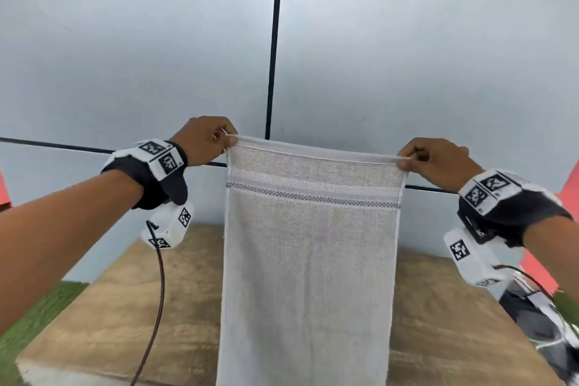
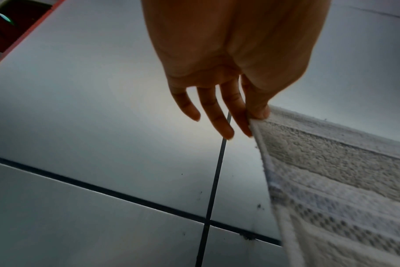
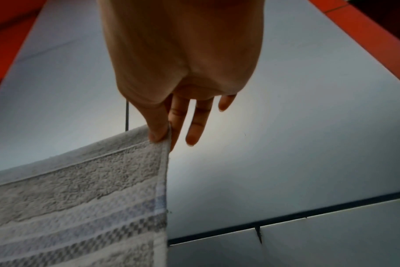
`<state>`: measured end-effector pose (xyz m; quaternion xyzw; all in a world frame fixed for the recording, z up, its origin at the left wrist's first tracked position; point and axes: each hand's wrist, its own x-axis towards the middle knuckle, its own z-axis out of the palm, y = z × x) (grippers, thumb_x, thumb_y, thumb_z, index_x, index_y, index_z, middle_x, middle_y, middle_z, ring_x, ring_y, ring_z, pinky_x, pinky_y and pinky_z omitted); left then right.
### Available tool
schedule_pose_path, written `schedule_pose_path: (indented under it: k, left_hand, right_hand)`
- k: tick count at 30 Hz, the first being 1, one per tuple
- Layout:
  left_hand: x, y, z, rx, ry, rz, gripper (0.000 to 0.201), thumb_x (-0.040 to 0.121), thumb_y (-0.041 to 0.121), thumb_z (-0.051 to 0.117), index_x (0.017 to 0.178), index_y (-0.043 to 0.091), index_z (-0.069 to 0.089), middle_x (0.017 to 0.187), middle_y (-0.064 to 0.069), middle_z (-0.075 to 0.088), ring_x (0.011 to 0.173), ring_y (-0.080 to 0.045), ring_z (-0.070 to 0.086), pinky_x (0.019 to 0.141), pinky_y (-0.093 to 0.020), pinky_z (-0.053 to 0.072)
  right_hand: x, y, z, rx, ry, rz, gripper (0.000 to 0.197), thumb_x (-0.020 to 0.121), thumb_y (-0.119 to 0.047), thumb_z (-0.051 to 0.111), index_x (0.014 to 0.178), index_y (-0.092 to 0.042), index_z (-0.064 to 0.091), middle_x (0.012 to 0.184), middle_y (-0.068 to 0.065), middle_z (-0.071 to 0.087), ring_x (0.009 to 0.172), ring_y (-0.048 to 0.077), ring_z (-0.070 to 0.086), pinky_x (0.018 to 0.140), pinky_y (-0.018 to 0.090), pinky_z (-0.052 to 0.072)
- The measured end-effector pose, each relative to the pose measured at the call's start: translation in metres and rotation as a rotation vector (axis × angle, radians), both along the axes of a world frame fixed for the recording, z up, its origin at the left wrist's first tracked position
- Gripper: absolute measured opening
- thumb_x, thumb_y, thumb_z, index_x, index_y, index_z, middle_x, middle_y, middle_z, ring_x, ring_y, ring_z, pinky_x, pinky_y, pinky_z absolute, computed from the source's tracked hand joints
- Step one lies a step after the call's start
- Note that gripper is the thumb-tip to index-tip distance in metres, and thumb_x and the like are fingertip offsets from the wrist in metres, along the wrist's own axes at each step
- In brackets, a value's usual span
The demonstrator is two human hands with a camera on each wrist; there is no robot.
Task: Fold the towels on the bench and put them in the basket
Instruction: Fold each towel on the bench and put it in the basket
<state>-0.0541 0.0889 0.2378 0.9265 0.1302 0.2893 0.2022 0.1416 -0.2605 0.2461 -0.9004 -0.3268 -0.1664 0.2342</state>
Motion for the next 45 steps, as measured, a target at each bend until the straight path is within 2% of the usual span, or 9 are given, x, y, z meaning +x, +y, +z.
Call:
schedule_pose_path:
  k: [7, 17, 24, 31, 33, 35, 39, 42, 45]
  left_hand:
    - [0.059, 0.028, 0.010, 0.022, -0.177, 0.105, 0.012, 0.091, 0.024, 0.056, 0.092, 0.016, 0.065, 0.088, -0.006, 0.066, 0.090, -0.027, 0.061, 0.084, -0.032, 0.046]
    - [0.067, 0.034, -0.033, -0.077, -0.233, 0.069, 0.009, 0.091, 0.023, 0.056, 0.092, 0.019, 0.064, 0.089, -0.007, 0.066, 0.084, -0.023, 0.062, 0.079, -0.032, 0.049]
    - [0.017, 0.010, -0.145, -0.109, -0.012, -0.075, 0.006, 0.091, 0.017, 0.058, 0.092, 0.015, 0.063, 0.086, -0.003, 0.066, 0.081, -0.020, 0.059, 0.069, -0.025, 0.044]
    - [-0.043, -0.010, -0.251, 0.064, 0.544, -0.288, 0.012, 0.079, 0.051, 0.054, 0.082, 0.043, 0.062, 0.087, 0.018, 0.067, 0.082, -0.003, 0.061, 0.082, -0.034, 0.049]
    - [-0.054, -0.015, -0.276, 0.136, 0.668, -0.292, 0.011, 0.083, 0.046, 0.060, 0.088, 0.039, 0.068, 0.094, 0.021, 0.066, 0.089, -0.002, 0.060, 0.093, -0.030, 0.042]
    - [-0.061, -0.022, -0.294, 0.154, 0.714, -0.299, 0.015, 0.084, 0.044, 0.061, 0.093, 0.036, 0.069, 0.096, 0.021, 0.066, 0.090, -0.002, 0.060, 0.094, -0.028, 0.042]
    - [-0.061, -0.029, -0.304, 0.205, 0.683, -0.289, 0.014, 0.084, 0.040, 0.061, 0.095, 0.037, 0.070, 0.087, 0.023, 0.064, 0.080, 0.001, 0.058, 0.094, -0.028, 0.041]
    - [-0.047, -0.030, -0.301, 0.282, 0.684, -0.256, 0.014, 0.087, 0.038, 0.059, 0.097, 0.040, 0.068, 0.098, 0.021, 0.065, 0.092, -0.002, 0.059, 0.103, -0.031, 0.023]
    - [-0.025, -0.025, -0.295, 0.275, 0.711, -0.196, 0.015, 0.088, 0.037, 0.058, 0.098, 0.037, 0.068, 0.100, 0.019, 0.067, 0.094, -0.005, 0.060, 0.100, -0.031, 0.021]
  right_hand:
    - [0.049, 0.044, 0.020, 0.038, -0.114, -0.123, 0.006, 0.085, -0.035, 0.061, 0.082, -0.029, 0.062, 0.086, -0.011, 0.061, 0.088, 0.014, 0.052, 0.081, 0.034, 0.021]
    - [0.057, 0.050, -0.017, 0.104, -0.092, -0.073, 0.003, 0.086, -0.028, 0.060, 0.087, -0.028, 0.063, 0.087, -0.009, 0.062, 0.086, 0.010, 0.049, 0.081, 0.031, 0.020]
    - [0.033, 0.008, -0.120, -0.025, 0.234, 0.135, 0.006, 0.079, -0.033, 0.066, 0.079, -0.039, 0.064, 0.081, -0.016, 0.066, 0.087, 0.008, 0.060, 0.096, 0.053, 0.036]
    - [-0.034, -0.030, -0.221, -0.357, 0.455, 0.310, 0.012, 0.084, -0.017, 0.068, 0.085, -0.028, 0.070, 0.082, -0.016, 0.068, 0.075, -0.017, 0.055, 0.066, 0.008, 0.039]
    - [-0.043, -0.036, -0.247, -0.444, 0.511, 0.338, 0.012, 0.086, -0.017, 0.064, 0.094, -0.022, 0.073, 0.091, -0.010, 0.071, 0.076, -0.016, 0.058, 0.074, 0.007, 0.044]
    - [-0.045, -0.043, -0.272, -0.516, 0.563, 0.327, 0.014, 0.086, -0.023, 0.064, 0.091, -0.033, 0.072, 0.095, -0.016, 0.071, 0.085, -0.006, 0.064, 0.091, 0.026, 0.048]
    - [-0.039, -0.052, -0.305, -0.637, 0.423, 0.266, 0.026, 0.081, -0.037, 0.066, 0.070, -0.058, 0.057, 0.090, -0.031, 0.066, 0.089, -0.008, 0.060, 0.103, 0.037, 0.034]
    - [-0.037, -0.040, -0.300, -0.665, 0.274, 0.231, 0.014, 0.084, -0.039, 0.064, 0.081, -0.053, 0.063, 0.095, -0.033, 0.062, 0.094, -0.005, 0.055, 0.089, 0.024, 0.017]
    - [-0.026, -0.023, -0.297, -0.662, 0.248, 0.186, 0.011, 0.085, -0.040, 0.062, 0.093, -0.045, 0.068, 0.102, -0.026, 0.066, 0.099, 0.001, 0.059, 0.101, 0.032, 0.026]
